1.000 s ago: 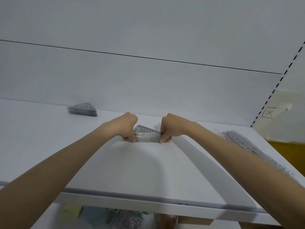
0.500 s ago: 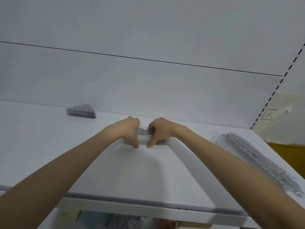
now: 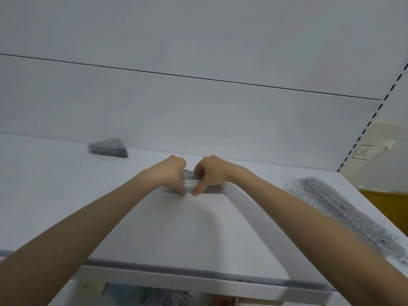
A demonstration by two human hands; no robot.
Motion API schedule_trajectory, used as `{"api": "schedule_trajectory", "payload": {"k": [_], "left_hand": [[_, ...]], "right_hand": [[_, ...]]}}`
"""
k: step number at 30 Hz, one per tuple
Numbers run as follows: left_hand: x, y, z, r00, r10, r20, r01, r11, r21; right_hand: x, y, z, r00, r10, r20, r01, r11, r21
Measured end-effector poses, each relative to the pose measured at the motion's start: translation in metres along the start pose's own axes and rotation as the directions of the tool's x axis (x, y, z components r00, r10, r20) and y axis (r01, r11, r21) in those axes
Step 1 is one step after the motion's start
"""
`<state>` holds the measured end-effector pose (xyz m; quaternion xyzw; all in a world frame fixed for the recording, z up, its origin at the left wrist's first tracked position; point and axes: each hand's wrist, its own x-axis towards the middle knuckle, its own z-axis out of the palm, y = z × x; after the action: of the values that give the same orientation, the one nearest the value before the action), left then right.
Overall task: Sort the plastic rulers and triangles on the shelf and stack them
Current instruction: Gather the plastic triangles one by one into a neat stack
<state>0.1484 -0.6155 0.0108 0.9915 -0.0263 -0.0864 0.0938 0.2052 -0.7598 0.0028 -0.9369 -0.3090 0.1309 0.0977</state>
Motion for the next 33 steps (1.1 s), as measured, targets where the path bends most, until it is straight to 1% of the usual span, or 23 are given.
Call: {"api": "schedule_trajectory", "payload": {"k": [3, 10, 13, 16, 21, 25, 29, 33], "left_hand": [[0.003, 0.003, 0.000, 1.000, 0.008, 0.003, -0.008, 1.000, -0.029], [0.007, 0.007, -0.001, 0.999, 0.031, 0.011, -0.032, 0.999, 0.016], [0.005, 0.007, -0.001, 1.000, 0.020, 0.008, -0.020, 1.000, 0.007], [0.000, 0.005, 0.002, 1.000, -0.002, -0.010, 0.002, 1.000, -0.010], [0.000, -0.012, 0.013, 0.996, -0.033, -0.087, 0.025, 0.995, -0.093], [0.001, -0.021, 0.017, 0.992, 0.002, -0.126, -0.015, 0.994, -0.104], [0.007, -0.040, 0.011, 0.990, -0.016, -0.139, 0.006, 0.997, -0.072], [0.020, -0.072, 0.002, 0.986, -0.057, -0.159, 0.042, 0.994, -0.101]], "right_hand": [[0.004, -0.004, 0.002, 1.000, 0.003, -0.005, -0.003, 1.000, -0.010], [0.007, -0.006, 0.006, 0.998, -0.007, -0.058, 0.006, 1.000, -0.024], [0.003, -0.006, 0.005, 1.000, 0.006, -0.027, -0.006, 1.000, -0.018], [-0.005, 0.003, 0.000, 1.000, 0.013, 0.002, -0.012, 0.998, -0.067], [-0.018, 0.024, 0.007, 0.994, -0.008, -0.108, 0.008, 1.000, 0.001], [-0.011, 0.020, 0.015, 0.986, -0.023, -0.163, 0.020, 1.000, -0.021], [0.012, 0.007, 0.017, 0.984, -0.039, -0.175, 0.035, 0.999, -0.029], [0.048, -0.010, 0.015, 0.983, -0.063, -0.175, 0.057, 0.998, -0.040]]}}
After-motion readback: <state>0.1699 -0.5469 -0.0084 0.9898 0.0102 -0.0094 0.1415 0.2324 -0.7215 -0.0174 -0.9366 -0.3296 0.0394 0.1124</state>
